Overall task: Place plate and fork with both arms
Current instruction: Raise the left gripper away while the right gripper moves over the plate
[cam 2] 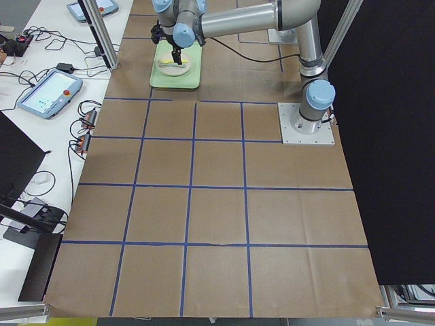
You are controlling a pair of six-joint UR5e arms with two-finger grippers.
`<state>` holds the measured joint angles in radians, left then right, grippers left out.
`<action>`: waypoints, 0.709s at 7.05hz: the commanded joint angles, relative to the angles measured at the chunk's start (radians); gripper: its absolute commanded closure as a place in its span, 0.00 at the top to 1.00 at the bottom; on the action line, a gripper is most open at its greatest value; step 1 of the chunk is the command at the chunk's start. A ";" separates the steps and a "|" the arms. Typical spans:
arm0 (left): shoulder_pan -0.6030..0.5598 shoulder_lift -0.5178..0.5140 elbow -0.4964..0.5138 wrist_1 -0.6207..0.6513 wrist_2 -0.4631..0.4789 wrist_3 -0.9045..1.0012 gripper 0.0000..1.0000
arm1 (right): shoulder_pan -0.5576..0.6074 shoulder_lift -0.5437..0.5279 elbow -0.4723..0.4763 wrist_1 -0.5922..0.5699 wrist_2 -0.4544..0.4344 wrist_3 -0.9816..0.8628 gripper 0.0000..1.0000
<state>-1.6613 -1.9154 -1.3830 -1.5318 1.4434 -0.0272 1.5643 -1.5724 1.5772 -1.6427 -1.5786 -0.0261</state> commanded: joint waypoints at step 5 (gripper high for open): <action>0.040 0.435 -0.215 -0.220 0.097 0.104 1.00 | 0.046 0.063 -0.022 0.000 0.003 0.059 1.00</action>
<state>-1.6305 -1.5262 -1.5572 -1.7563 1.5384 0.0631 1.5903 -1.5459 1.5689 -1.6363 -1.5755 0.0035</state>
